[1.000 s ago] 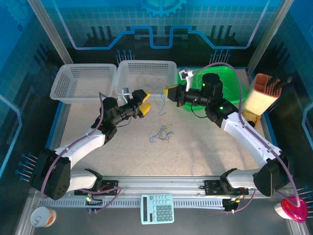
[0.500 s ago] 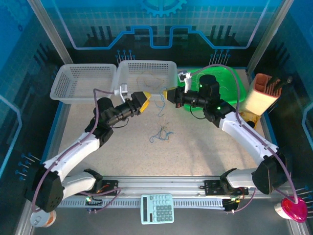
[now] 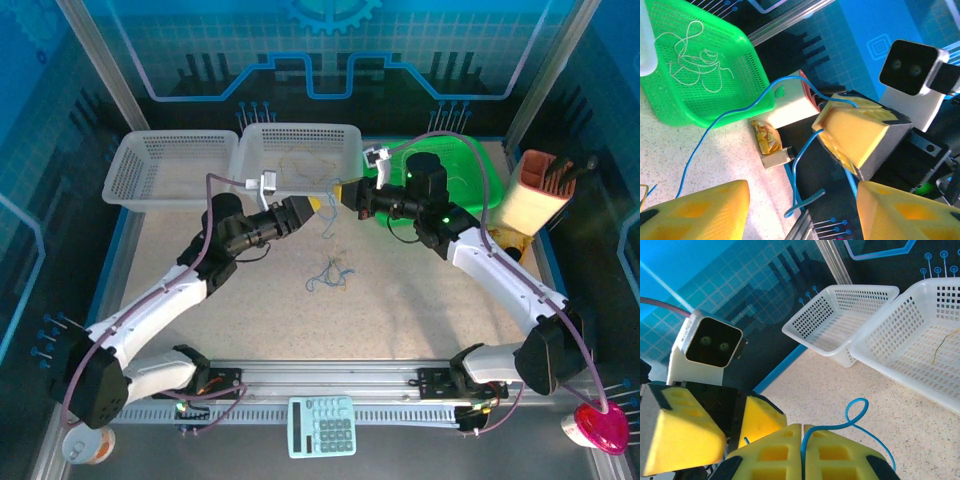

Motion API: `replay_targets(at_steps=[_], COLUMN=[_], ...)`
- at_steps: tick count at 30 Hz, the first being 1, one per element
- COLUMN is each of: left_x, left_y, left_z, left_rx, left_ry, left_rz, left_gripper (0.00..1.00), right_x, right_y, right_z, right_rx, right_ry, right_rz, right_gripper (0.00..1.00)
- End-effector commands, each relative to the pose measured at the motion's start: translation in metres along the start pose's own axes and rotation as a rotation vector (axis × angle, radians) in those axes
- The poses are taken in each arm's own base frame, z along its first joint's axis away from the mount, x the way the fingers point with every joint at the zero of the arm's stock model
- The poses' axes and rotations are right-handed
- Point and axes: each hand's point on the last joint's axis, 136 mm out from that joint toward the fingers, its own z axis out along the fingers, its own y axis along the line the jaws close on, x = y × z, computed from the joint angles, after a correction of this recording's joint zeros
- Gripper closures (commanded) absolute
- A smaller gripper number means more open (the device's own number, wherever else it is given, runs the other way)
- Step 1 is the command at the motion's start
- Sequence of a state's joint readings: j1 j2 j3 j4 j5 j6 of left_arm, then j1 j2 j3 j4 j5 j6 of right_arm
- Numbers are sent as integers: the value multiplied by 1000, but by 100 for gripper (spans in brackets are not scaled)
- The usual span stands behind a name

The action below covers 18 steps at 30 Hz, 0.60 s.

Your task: Untangle the cables

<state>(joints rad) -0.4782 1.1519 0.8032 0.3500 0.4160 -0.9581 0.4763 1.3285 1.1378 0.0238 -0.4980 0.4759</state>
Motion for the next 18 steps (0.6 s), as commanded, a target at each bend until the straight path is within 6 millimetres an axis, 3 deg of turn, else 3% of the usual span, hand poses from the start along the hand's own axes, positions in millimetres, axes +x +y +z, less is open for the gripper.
replay_targets(at_steps=[1, 13, 18], left_x=[-8, -11, -13], left_y=[-17, -15, -14], left_z=[4, 15, 17], left_rx=[29, 30, 30], left_ry=[-16, -20, -27], left_rz=[63, 69, 72], left_gripper=[42, 57, 72], right_x=[-4, -4, -4], right_y=[-3, -1, 0], right_z=[-2, -4, -5], right_rx=[6, -3, -5], right_ry=[-19, -21, -22], right_rz=[4, 4, 3], right_gripper=[100, 100, 100])
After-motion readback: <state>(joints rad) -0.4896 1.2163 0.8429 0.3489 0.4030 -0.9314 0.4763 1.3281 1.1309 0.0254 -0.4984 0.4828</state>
